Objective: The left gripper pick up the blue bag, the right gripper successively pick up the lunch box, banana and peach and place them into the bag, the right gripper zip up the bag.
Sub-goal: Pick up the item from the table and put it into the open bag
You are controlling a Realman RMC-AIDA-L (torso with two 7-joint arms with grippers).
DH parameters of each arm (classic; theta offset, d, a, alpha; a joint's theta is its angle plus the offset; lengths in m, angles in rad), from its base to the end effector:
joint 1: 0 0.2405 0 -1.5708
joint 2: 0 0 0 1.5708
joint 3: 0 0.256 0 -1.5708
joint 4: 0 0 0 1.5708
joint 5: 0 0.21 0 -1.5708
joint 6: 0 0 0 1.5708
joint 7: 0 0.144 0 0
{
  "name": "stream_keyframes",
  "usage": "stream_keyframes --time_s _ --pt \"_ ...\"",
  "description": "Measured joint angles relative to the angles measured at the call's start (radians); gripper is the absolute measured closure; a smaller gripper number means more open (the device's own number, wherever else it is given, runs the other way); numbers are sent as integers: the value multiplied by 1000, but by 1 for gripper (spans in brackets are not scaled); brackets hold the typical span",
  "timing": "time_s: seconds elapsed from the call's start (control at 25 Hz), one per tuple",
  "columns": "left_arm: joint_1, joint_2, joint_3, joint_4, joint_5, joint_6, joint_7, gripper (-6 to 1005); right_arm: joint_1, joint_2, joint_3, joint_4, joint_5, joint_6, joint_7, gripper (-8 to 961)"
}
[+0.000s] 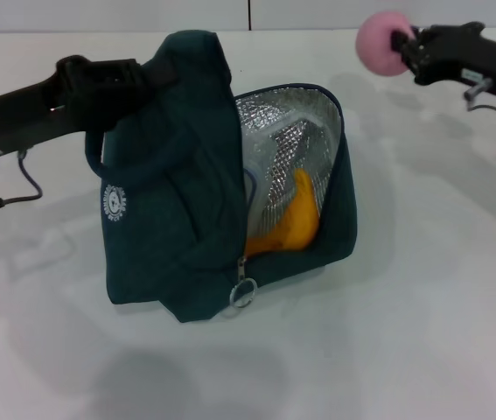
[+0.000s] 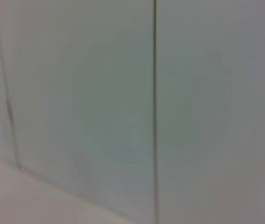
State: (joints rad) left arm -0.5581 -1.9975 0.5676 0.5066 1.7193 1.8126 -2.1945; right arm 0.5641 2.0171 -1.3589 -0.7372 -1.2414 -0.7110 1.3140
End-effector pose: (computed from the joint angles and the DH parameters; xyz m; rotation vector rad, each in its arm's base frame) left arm -0.2369 0.3278 0.0507 2.1741 1.5662 1.3250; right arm 0.2123 0.4306 0.0034 -2.2280 0.5085 0.6120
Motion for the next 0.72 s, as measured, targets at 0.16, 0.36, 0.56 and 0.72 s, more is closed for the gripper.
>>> stream_keyframes --time_s 0.16,0.36,0.56,0.72 --pt "10 10 0 -1 -4 15 -12 951 -28 0 111 -18 27 -228 0 852" --pt "22 22 2 -4 -4 20 -25 951 -24 -1 151 -24 41 -461 5 852" --pt "36 25 1 -3 -4 20 -36 951 -10 -1 124 -16 34 -649 10 852" --pt "44 29 1 -4 -5 20 -45 951 -1 -1 56 -11 33 -726 28 851"
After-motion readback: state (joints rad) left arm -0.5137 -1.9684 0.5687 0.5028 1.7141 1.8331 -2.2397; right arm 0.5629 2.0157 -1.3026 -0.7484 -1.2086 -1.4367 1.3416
